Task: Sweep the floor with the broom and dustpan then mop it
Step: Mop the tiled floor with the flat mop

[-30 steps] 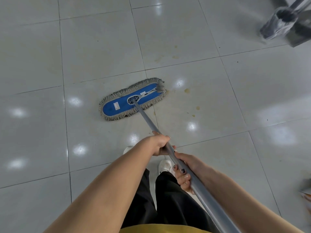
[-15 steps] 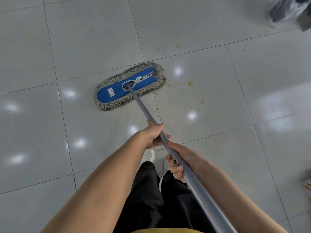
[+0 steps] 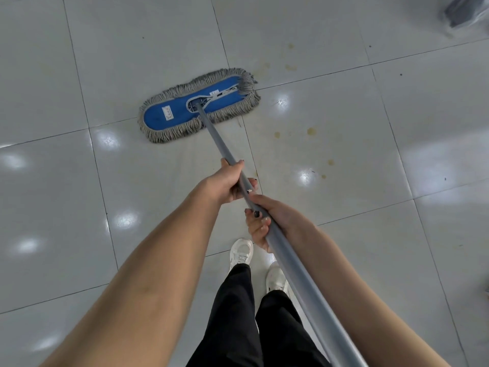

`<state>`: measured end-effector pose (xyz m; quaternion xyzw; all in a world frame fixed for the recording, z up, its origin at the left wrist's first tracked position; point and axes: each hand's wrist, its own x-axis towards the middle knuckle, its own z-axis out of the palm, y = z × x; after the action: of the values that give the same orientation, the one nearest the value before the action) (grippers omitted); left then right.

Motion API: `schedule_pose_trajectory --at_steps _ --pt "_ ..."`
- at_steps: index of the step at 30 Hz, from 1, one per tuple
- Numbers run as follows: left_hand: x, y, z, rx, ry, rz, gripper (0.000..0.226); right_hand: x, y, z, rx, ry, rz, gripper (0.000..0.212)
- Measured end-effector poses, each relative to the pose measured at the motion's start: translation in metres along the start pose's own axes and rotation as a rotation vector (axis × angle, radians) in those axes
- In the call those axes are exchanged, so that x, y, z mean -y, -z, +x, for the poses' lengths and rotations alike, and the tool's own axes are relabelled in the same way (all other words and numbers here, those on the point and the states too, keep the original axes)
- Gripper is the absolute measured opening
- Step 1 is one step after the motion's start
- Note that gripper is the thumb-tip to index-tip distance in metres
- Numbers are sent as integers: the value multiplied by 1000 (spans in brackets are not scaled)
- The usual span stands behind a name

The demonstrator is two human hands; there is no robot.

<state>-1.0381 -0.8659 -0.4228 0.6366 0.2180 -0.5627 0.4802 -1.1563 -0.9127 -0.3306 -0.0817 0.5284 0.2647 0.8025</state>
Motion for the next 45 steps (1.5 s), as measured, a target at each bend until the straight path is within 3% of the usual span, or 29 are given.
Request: schedule_pose_trajectory --at_steps 4,7,17,24,33,37,41,45 --pt "11 -2 -6 44 -26 -353 12 -10 4 -1 4 2 16 39" --pt "21 -5 -5 24 -59 -436 17 -22 10 -6 -2 8 23 39" --pt "96 -57 -33 -106 -38 -197 16 -81 76 -50 -49 -1 6 40" --pt "168 -109 -77 -91 10 -94 19 -131 146 -98 -61 -18 -11 46" --pt "278 -199 -132 -79 30 -29 33 -194 251 -175 -211 -42 -121 47" --pt "313 -231 -155 -50 71 -22 21 -216 286 -205 -231 -46 -142 59" --pt "344 -258 -174 -23 125 11 50 -234 312 -230 -254 -126 -163 56" --pt "352 -265 -174 14 154 6 55 -236 315 -235 -291 -135 -160 58"
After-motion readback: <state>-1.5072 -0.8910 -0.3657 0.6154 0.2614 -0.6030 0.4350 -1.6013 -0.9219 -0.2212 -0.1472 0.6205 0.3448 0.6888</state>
